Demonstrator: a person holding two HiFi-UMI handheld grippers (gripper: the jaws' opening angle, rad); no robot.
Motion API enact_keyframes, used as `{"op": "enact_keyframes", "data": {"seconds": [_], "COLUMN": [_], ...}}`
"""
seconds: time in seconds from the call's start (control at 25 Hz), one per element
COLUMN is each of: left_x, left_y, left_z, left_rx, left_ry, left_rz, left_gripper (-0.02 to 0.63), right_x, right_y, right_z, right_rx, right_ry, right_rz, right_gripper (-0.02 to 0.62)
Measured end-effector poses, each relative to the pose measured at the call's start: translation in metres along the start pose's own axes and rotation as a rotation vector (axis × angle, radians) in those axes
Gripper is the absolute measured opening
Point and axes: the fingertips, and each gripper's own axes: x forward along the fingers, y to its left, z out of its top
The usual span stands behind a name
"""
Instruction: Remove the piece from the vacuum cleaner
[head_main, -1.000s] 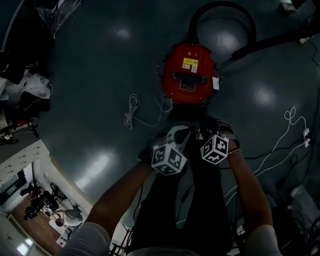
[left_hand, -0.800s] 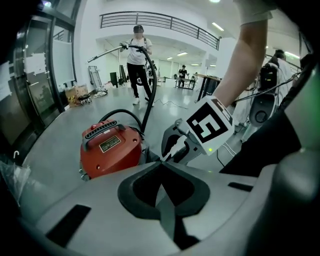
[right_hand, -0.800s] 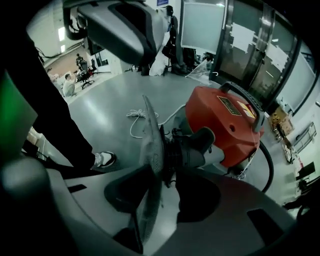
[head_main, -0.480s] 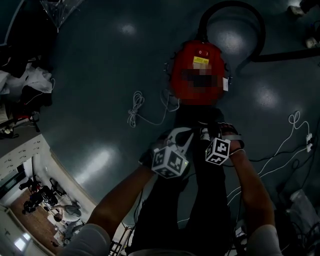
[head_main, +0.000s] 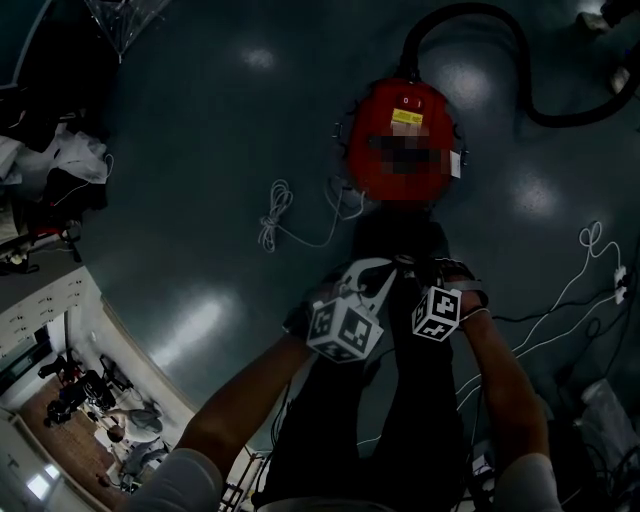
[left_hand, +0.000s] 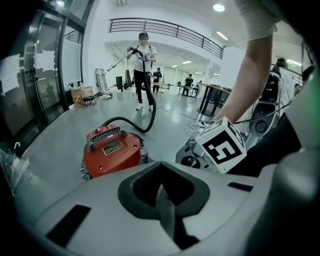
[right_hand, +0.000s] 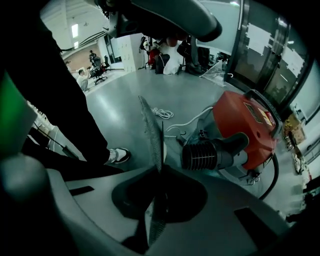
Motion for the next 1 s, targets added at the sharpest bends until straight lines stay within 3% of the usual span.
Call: {"op": "enact_keyframes", "data": {"seconds": [0.2,0.36,1.0], "left_x": [-0.027,-0.072,-0.328], "left_y": [-0.014,-0.030,-0.115], "left_z": [0.013,0.040,0.221], "left_rx": [-0.015,-0.046,-0.179], "left_ry": [-0.018,-0.049,-0.255], "left_rz": [0.003,0.008,0.008], "left_gripper": [0.006,0.006,0.006], "right_x": [-0.042,-0.100,-0.408], "right_y": [0.005,0.010,0.063], "right_z": [0.015,0.041,0.166], "right_rx": [0.094,0.107,0.184], "right_ry": [-0.042,-0.076,-0.228], "right_rz": [-0.010,-0.012,-0.148], "right_gripper": [0.040,0.040,0.040]}}
